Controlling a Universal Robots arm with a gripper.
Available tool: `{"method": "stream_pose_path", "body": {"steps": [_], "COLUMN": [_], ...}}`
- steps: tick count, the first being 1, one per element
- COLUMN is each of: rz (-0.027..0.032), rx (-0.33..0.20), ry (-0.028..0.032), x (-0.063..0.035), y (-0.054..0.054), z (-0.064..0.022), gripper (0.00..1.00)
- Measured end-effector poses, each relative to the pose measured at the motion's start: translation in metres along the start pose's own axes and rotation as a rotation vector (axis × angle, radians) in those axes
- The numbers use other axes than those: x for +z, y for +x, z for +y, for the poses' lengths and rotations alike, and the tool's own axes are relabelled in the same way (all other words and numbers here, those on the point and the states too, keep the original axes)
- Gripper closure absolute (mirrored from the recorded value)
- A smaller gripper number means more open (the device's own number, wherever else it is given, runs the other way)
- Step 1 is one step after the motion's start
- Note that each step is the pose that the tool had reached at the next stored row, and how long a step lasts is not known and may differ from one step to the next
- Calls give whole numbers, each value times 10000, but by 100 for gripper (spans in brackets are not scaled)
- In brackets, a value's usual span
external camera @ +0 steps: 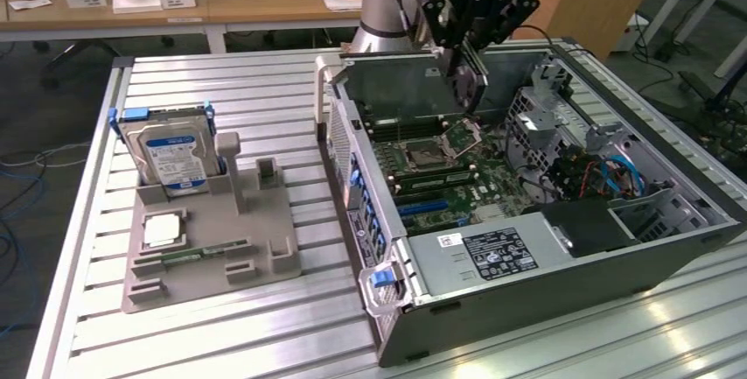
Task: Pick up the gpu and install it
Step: 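Pick up the gpu and move the gpu toward the slot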
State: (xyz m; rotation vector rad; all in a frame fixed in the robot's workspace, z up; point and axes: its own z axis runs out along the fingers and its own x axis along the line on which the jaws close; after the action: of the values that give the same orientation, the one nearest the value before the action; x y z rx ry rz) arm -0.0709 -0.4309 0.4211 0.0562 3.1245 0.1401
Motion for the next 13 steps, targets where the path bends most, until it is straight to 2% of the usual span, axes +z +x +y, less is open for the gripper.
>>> {"method": "stream_pose_path", "body": {"steps": [9, 13], "rz": [0, 0], "rx": [0, 0], "ry": [0, -1], "x": [8, 9], "y": [-411, -436], "z": [14, 16], "gripper": [72, 72]}}
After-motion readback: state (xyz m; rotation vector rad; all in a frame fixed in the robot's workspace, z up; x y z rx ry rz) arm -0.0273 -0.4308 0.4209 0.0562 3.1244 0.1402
